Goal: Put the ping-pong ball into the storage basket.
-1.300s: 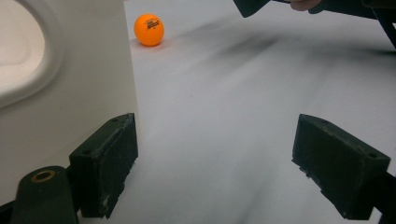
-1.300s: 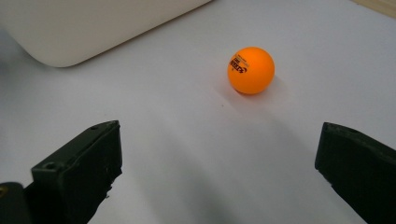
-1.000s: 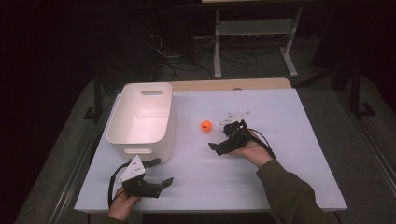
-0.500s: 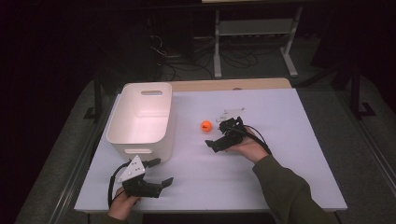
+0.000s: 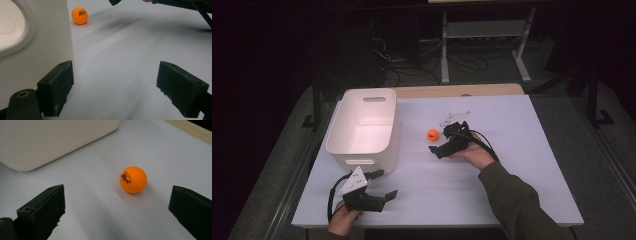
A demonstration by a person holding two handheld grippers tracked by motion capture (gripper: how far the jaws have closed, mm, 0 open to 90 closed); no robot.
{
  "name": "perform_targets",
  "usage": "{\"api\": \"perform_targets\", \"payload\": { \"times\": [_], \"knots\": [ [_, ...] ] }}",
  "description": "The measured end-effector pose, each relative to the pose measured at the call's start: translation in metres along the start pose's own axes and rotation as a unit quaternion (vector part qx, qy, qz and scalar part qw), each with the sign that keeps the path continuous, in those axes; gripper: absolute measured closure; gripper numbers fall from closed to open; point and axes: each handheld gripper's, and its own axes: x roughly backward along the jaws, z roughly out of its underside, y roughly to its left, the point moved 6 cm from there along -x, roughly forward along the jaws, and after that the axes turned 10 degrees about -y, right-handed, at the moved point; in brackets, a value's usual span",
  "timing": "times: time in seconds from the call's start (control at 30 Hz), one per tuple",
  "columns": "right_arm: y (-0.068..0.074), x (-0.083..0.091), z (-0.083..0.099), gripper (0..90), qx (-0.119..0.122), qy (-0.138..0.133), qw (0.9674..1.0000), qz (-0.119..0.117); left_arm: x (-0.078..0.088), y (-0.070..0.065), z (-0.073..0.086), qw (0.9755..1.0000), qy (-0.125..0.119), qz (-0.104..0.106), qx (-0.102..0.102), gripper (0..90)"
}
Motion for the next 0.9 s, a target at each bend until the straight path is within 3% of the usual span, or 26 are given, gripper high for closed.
{"api": "perform_targets", "payload": {
  "times": [0.9],
  "knots": [
    [-0.006, -0.017, -0.017, 0.2, 0.003, -0.001, 1.0, 0.004, 0.0, 0.0, 0.0, 1.0, -0.001, 0.001, 0.001, 14.1]
  ]
}}
